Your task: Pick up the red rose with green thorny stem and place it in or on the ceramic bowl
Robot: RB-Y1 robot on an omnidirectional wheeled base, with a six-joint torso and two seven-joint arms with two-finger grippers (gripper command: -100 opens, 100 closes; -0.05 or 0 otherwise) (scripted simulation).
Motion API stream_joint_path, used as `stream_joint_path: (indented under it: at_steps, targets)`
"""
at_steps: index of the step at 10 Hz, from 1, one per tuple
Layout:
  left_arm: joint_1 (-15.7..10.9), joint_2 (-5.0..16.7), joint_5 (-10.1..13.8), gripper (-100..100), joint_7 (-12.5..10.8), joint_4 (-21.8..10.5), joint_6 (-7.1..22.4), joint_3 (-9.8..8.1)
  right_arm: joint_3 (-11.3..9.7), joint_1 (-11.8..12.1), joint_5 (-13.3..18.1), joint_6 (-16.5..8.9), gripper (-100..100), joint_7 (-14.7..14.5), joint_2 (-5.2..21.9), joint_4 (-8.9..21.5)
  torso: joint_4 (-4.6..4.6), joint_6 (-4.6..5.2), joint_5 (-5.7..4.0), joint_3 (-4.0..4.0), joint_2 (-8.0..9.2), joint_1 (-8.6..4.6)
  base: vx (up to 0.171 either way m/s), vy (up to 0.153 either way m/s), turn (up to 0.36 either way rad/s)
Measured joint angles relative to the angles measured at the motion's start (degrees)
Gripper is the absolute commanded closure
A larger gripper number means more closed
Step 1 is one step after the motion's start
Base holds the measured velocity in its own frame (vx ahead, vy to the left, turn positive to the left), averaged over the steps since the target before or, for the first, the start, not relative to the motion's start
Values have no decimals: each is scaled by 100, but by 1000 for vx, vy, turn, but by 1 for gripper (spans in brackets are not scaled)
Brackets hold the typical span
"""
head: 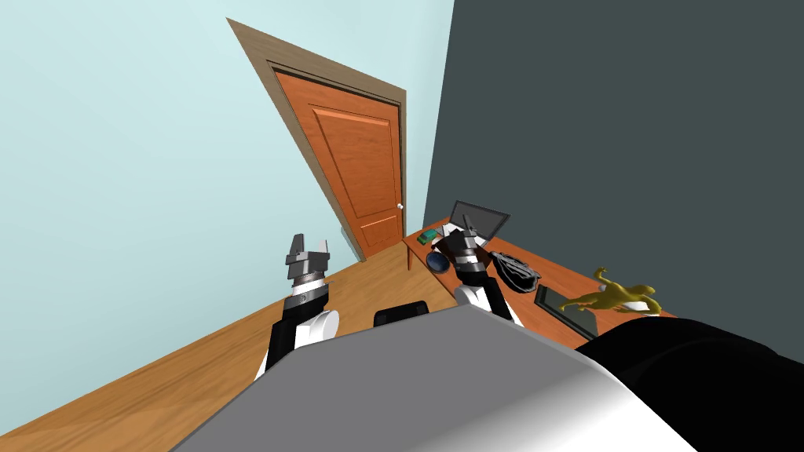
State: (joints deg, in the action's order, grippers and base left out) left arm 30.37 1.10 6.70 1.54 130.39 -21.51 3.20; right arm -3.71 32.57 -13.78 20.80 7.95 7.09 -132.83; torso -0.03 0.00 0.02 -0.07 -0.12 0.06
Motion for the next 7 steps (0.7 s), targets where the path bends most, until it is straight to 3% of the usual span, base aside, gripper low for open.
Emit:
stream_joint_path:
  at_steps: [7]
  targets:
    - [0,0,0,0,0,0,0,0,49,346,-1179,-61,-100,136,544,57,0,0,0,1,2,-1,41,23,11]
